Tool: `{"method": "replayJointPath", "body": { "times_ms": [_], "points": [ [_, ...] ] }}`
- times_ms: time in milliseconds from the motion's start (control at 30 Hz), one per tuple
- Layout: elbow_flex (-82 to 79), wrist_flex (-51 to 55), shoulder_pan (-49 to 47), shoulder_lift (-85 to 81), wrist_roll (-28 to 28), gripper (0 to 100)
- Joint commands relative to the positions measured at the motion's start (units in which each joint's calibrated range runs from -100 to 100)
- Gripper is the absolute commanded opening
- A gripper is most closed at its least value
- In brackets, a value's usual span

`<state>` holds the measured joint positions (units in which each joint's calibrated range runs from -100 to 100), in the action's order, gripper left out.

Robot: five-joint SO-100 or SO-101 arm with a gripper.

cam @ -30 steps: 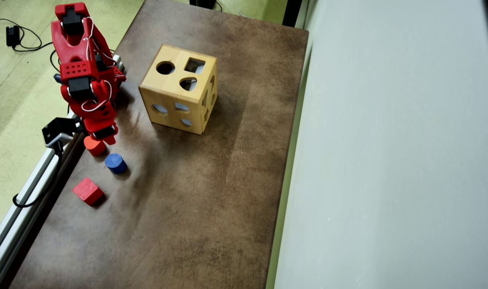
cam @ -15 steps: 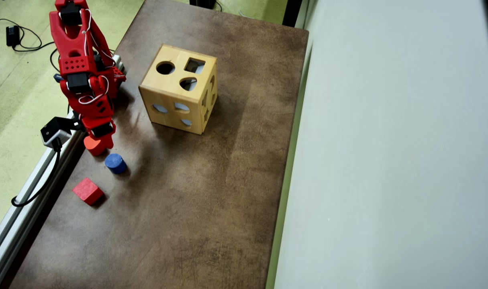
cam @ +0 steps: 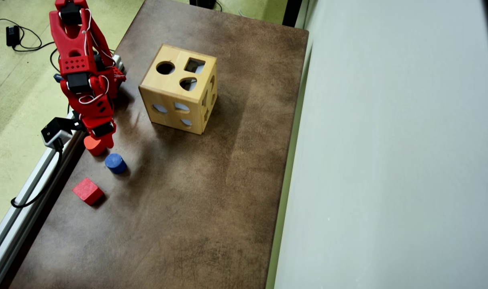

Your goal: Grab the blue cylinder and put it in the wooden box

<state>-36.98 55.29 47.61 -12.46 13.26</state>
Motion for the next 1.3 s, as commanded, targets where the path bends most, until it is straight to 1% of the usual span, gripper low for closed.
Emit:
{"method": "replayJointPath", "body": {
  "times_ms": [0, 67, 167, 400, 667, 767, 933, 1100, 1267],
  "points": [
    [0.21, 0.16, -0.14, -2.28, 0.39, 14],
    [0.12, 0.16, -0.14, -2.28, 0.39, 19],
    [0.12, 0.16, -0.06, -2.19, 0.39, 24],
    [-0.86, 0.24, -0.06, -2.11, 0.49, 28],
    [-5.15, 0.48, 0.01, -3.04, 0.54, 38],
    [-5.24, 0.97, 0.01, -3.13, 0.54, 40],
    [-4.26, 5.39, 1.05, -2.36, 0.49, 40],
    [-4.17, 5.63, 3.58, -2.11, 0.54, 40],
    [-3.99, 5.63, 3.88, -0.24, 0.2, 40]
  ]
}}
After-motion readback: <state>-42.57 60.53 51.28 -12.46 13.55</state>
